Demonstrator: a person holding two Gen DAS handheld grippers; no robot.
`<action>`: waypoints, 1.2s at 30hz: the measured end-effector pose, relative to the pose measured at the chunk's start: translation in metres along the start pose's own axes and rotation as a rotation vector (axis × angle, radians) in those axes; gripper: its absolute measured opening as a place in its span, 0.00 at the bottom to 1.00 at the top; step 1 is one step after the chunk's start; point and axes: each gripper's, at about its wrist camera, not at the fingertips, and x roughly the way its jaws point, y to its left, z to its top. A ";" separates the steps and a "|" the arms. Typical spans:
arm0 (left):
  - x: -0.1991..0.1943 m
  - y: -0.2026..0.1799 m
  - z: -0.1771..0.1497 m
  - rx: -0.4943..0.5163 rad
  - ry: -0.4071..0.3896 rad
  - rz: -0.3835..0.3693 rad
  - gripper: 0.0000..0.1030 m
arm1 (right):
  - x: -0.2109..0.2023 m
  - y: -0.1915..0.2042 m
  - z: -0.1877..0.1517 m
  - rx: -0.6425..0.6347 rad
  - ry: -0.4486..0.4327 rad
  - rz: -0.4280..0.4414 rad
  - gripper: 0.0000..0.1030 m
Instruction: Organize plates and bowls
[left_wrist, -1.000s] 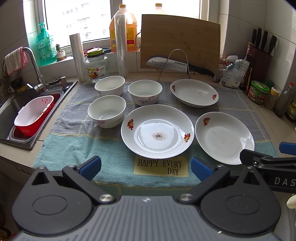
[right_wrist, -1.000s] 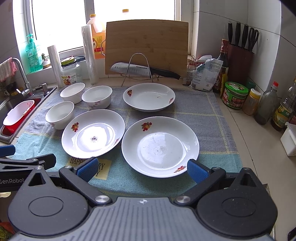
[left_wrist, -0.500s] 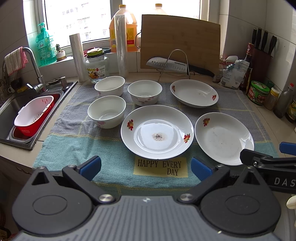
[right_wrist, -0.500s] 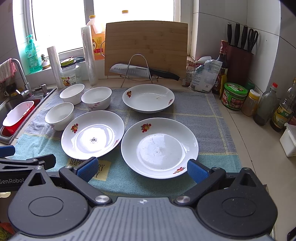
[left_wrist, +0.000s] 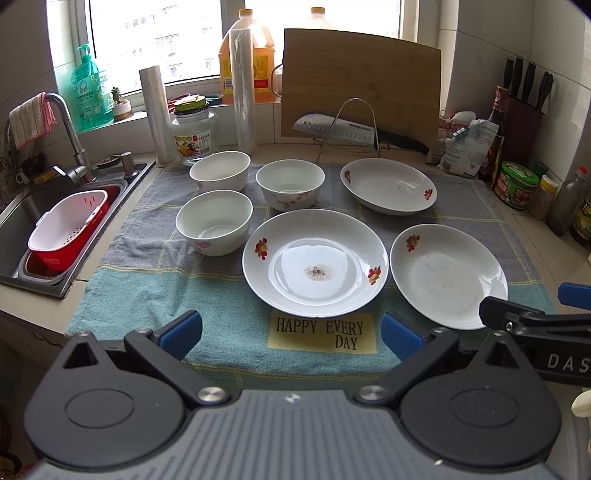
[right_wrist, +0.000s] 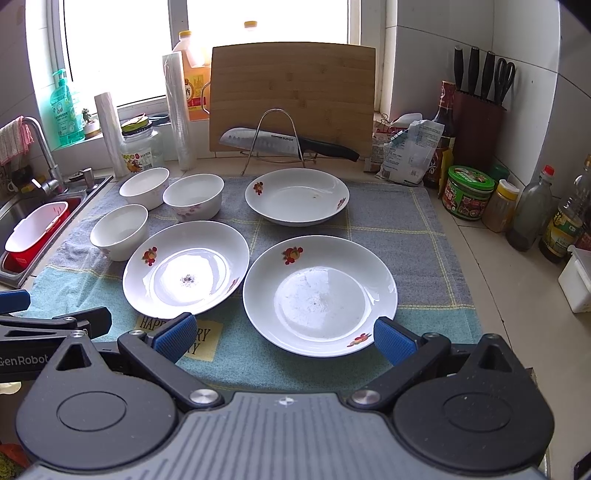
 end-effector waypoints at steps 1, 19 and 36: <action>0.000 0.000 0.000 0.000 -0.001 -0.001 0.99 | 0.000 0.000 0.000 0.000 0.000 0.000 1.00; 0.005 0.000 0.005 0.012 -0.024 -0.020 0.99 | 0.004 -0.003 0.000 -0.005 -0.030 0.024 1.00; 0.022 0.001 0.006 0.039 -0.066 -0.079 0.99 | 0.041 -0.034 -0.031 -0.080 -0.030 0.067 1.00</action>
